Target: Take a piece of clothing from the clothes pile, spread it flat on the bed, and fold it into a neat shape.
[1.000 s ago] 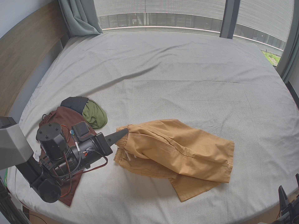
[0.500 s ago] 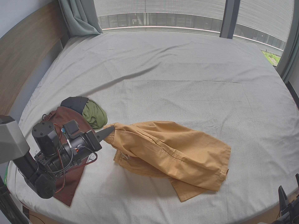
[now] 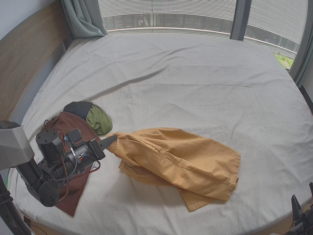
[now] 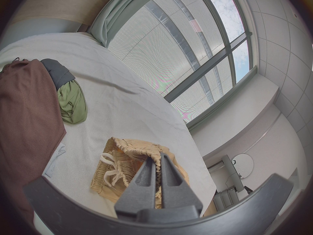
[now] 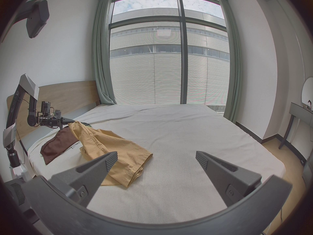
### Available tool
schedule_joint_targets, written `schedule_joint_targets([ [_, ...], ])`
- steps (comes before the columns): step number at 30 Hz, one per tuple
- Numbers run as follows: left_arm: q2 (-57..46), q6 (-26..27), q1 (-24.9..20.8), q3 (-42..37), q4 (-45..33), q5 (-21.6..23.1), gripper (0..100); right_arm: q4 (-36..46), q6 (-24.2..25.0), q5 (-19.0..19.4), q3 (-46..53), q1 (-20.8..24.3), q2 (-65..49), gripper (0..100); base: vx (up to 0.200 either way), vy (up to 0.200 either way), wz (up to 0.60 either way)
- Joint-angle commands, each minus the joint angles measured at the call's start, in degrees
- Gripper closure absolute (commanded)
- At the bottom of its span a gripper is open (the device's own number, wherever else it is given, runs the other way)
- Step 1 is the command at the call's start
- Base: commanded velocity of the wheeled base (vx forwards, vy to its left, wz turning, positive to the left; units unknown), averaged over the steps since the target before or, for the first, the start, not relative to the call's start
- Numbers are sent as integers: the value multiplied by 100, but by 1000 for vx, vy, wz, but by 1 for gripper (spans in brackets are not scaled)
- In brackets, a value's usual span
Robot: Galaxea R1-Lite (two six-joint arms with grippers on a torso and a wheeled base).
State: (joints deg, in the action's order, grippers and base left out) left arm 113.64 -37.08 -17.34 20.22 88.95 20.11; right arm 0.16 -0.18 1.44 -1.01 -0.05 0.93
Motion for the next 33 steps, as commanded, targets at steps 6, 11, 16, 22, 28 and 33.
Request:
schedule_joint_targets([
  [6,9,-1,37,-1,8,1,100,-16,9,32,101,5,-93,0,0,0,0],
  [11,-44,8,46,17,8,1,100,-16,9,41,101,-4,-93,0,0,0,0],
  [16,-105,17,37,-19,8,1,100,-7,-70,67,101,22,-93,0,0,0,0],
  [22,-211,17,37,-71,8,-8,100,-227,-87,102,-13,14,-93,0,0,0,0],
  [28,-220,17,2,-106,8,1,100,-508,18,401,-1604,119,1024,0,0,0,0],
  [33,-237,17,11,-62,8,1,100,-385,765,471,-1595,638,1841,0,0,0,0],
])
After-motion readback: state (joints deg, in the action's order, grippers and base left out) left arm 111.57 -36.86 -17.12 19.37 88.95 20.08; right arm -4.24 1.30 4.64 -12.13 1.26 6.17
